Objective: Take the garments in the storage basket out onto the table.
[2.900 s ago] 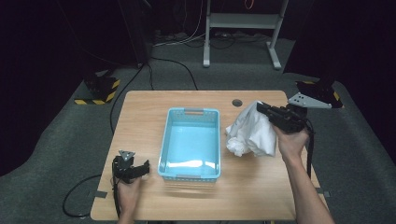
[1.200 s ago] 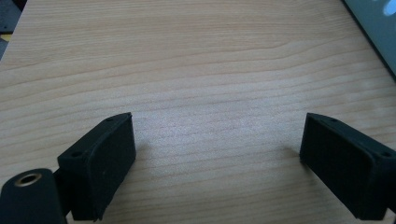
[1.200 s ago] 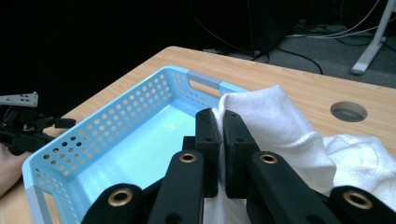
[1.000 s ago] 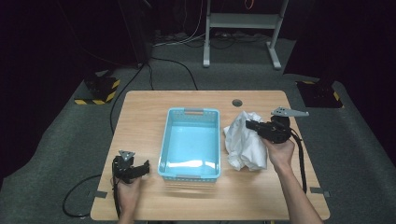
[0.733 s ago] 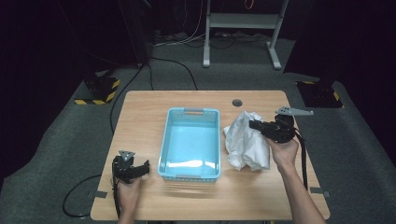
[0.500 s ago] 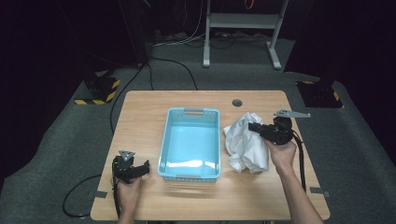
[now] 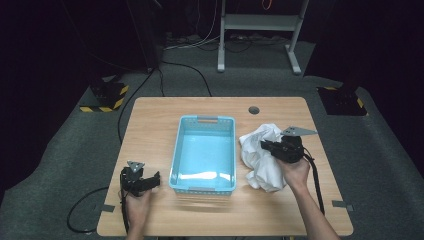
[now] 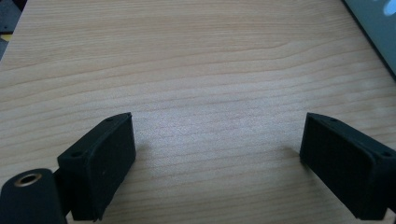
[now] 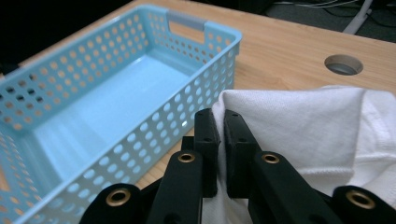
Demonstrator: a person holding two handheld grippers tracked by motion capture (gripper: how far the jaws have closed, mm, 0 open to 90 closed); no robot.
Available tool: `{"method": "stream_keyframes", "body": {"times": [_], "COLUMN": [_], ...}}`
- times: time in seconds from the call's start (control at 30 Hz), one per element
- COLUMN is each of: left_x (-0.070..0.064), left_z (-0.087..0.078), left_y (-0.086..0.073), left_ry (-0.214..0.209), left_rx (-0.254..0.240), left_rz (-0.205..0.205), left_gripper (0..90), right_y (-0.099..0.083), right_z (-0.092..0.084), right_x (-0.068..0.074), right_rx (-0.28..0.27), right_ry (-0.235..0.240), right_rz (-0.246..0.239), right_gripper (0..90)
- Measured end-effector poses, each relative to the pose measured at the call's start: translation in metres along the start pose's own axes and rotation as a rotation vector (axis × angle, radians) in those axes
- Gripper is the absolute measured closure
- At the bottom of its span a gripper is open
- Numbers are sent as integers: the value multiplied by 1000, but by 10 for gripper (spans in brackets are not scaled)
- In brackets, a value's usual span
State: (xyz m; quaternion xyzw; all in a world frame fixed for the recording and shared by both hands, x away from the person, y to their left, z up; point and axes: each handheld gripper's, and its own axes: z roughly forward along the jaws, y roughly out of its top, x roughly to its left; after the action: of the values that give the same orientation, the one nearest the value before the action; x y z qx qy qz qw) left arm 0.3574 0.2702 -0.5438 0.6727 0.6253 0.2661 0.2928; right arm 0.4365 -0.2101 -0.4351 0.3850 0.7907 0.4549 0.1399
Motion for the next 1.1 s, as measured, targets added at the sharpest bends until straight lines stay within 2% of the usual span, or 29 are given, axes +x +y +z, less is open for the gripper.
{"method": "stream_keyframes", "body": {"times": [0.2,0.67,0.87,0.97,1.1], "left_x": [0,0,0,0,0], "left_z": [0,0,0,0,0], "left_y": [0,0,0,0,0], "left_ry": [0,0,0,0,0], "left_rx": [0,0,0,0,1], "left_rz": [0,-1,-1,-1,-1], "left_gripper": [106,106,106,106,106], "right_y": [-1,-7,-7,-7,-6], "right_z": [11,34,36,38,37], "right_x": [7,5,7,4,3], "right_rx": [7,64,68,84,76], "right_ry": [0,-35,-40,-43,-34], "right_rz": [-20,7,-2,14,52], "right_gripper": [847,816,791,748,683]}}
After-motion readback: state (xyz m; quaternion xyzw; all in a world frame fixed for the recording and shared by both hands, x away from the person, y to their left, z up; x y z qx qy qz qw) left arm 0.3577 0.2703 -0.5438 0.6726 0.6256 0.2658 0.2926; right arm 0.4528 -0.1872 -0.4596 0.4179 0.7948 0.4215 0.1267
